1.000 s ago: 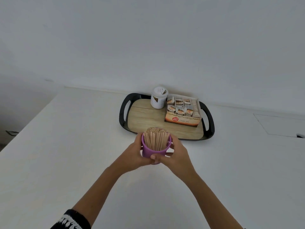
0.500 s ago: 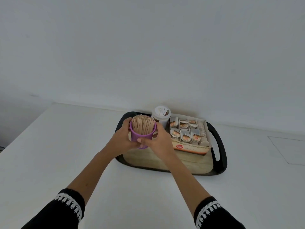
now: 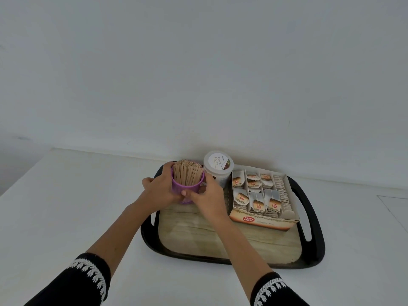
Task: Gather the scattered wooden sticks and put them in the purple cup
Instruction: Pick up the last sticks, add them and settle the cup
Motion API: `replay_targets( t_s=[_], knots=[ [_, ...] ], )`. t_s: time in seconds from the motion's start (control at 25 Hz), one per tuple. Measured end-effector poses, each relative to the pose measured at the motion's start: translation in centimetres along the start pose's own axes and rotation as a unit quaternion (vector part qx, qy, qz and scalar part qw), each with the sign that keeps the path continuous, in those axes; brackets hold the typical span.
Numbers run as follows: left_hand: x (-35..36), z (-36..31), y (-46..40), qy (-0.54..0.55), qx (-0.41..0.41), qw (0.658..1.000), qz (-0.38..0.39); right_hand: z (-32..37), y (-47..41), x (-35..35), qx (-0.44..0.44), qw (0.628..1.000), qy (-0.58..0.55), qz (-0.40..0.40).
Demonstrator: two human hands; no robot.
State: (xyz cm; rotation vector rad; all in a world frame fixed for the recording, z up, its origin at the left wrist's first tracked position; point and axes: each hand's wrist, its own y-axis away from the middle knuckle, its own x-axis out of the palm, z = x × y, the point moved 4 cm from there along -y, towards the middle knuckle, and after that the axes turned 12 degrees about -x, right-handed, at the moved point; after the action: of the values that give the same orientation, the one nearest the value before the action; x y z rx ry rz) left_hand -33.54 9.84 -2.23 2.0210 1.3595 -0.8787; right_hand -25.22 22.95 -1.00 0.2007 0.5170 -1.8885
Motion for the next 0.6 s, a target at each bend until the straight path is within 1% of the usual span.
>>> replay_targets(
  t_s=[0.24,0.36,0.48,0.6],
  knots=[
    [-0.2,0.0,-1.6,0.004,0.025,0.999,-0.022,-0.4,-0.8,0.8,0.028,0.997,0.058,-0.043],
    [-0.5,-0.2,-2.4,-0.007,0.022,0.999,-0.029,-0.3,-1.1,1.2,0.041,0.996,0.065,-0.037],
    [-0.4,-0.3,-2.7,-0.005,0.003,0.999,-0.035,-0.3,-0.9,1.3,0.046,0.998,0.039,-0.022],
    [-0.1,-0.2,-2.3,0.011,-0.009,0.998,-0.068,-0.1,0.1,1.0,0.043,0.997,0.049,-0.031]
  ],
)
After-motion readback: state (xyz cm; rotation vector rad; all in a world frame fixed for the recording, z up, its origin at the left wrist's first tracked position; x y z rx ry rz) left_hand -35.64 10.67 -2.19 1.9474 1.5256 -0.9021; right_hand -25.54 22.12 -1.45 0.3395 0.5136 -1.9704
